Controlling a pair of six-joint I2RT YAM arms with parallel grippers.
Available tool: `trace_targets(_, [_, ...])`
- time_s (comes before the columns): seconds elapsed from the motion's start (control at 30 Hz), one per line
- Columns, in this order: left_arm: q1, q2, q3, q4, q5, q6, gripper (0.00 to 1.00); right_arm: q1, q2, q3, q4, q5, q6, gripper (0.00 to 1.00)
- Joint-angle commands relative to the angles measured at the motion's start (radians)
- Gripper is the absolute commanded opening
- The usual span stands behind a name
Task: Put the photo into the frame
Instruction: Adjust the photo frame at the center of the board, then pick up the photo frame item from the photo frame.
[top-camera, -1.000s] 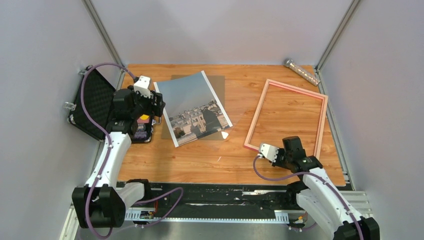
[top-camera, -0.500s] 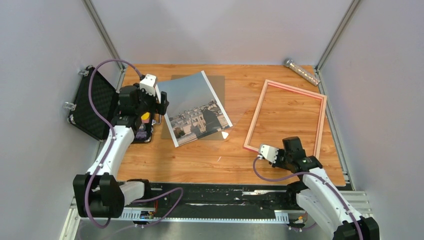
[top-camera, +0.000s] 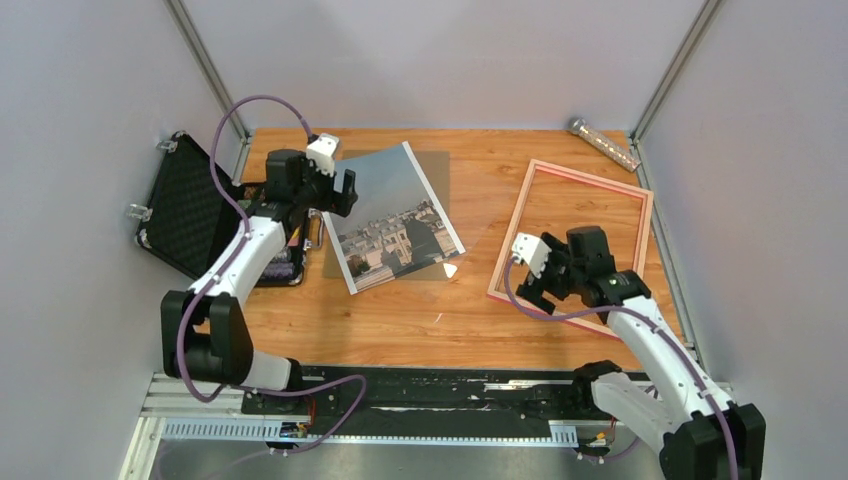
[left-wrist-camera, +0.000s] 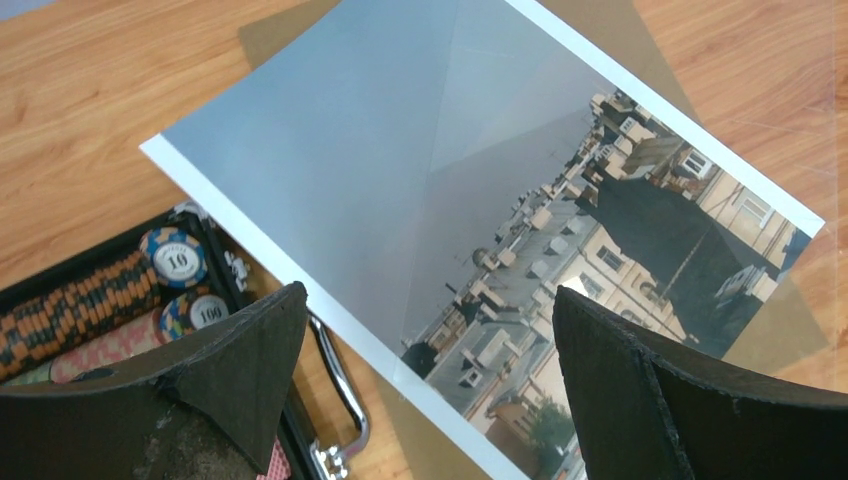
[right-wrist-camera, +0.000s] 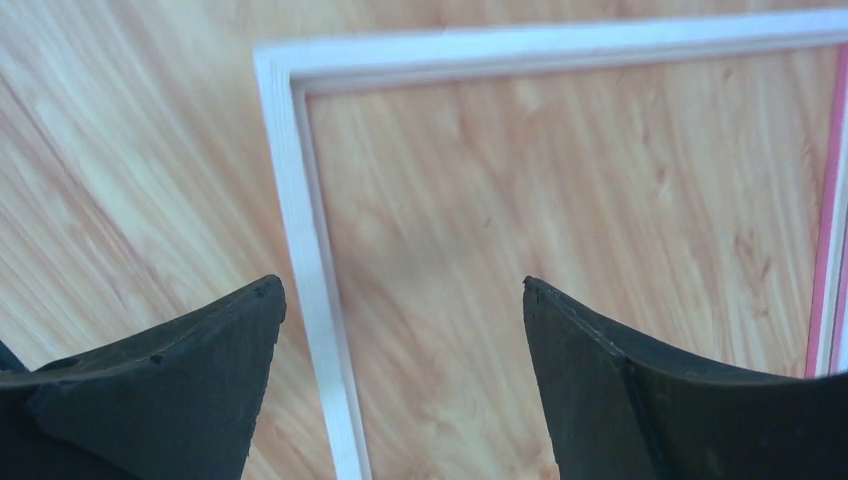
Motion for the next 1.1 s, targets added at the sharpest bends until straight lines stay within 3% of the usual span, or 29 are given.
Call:
trace_targets(0.0, [-0.018, 0.104, 0.119, -0.035, 0.026, -0.009, 1.0, 0.016, 0.105, 0.149, 0.146, -0.164, 0.235, 0.91])
trace_targets(0.43, [-0.038, 0.569, 0.511, -0.275, 0.151, -0.086, 1.0, 0.022, 0.613, 0.485, 0.351, -0.248, 0.915, 0.92])
trace_targets(0.67, [-0.046, 0.694, 0.647, -0.333, 0.124, -0.082, 1.0, 0.016, 0.846, 0.564, 0.364, -0.304, 1.224, 0.9])
trace_targets(1.07, [-0.048, 0.719, 0.653, -0.307, 0.12, -0.112, 1.0, 0.002, 0.96, 0.564, 0.371, -0.279, 1.348, 0.89])
